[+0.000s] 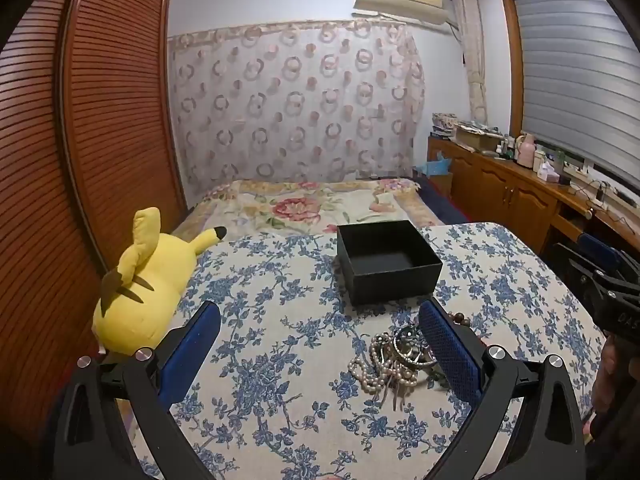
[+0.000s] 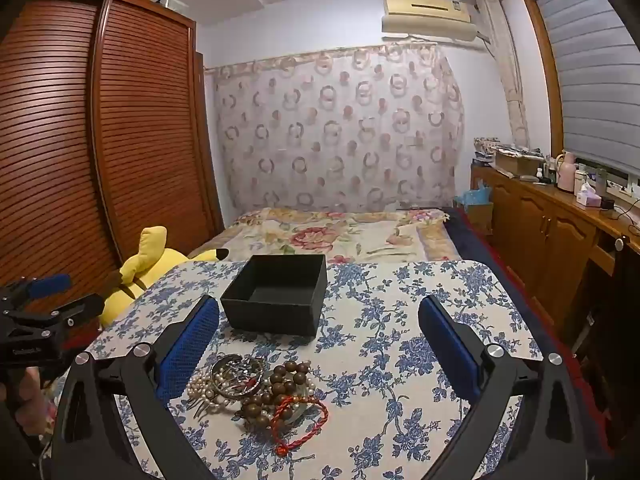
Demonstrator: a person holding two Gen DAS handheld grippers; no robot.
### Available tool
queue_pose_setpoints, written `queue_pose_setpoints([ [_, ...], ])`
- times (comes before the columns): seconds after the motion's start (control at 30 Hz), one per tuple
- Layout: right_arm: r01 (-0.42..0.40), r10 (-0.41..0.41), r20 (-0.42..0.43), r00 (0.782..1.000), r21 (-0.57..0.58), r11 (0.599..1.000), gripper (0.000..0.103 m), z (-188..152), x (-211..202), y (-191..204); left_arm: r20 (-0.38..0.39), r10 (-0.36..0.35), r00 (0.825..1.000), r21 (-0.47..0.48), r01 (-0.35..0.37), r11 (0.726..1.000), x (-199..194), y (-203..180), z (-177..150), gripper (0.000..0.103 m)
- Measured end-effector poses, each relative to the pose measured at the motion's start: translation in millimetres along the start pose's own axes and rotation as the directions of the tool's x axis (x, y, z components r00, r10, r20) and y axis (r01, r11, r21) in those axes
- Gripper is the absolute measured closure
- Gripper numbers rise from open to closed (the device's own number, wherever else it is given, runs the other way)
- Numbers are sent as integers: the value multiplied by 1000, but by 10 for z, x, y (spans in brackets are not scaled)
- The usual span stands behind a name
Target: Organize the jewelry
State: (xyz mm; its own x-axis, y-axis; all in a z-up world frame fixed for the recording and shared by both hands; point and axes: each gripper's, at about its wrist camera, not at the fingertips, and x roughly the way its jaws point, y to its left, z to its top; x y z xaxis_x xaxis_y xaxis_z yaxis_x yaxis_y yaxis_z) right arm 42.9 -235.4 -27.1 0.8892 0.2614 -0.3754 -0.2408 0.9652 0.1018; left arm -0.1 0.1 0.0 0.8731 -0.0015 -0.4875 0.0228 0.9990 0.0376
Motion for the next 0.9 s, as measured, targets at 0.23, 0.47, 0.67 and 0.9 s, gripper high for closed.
queue_pose_setpoints([
  [0.23, 0, 0, 9, 1000, -3, 1000, 2, -3, -3, 2, -1, -1, 1000, 0, 1, 1000, 4, -11, 3, 7],
  [0.47, 0, 0, 7, 1000, -4, 1000, 2, -6, 2, 6, 5, -2, 1000, -4, 2, 1000, -8, 1, 2, 7],
  [0.67, 0, 0, 7, 1000, -6, 1000, 2, -6, 0, 9, 4, -2, 1000, -6, 2, 1000, -2, 4, 1, 7],
  [0.9, -1, 1, 7, 1000, -6, 1000, 2, -2, -17, 17, 4, -2, 1000, -5, 2, 1000, -3, 3, 0, 7],
])
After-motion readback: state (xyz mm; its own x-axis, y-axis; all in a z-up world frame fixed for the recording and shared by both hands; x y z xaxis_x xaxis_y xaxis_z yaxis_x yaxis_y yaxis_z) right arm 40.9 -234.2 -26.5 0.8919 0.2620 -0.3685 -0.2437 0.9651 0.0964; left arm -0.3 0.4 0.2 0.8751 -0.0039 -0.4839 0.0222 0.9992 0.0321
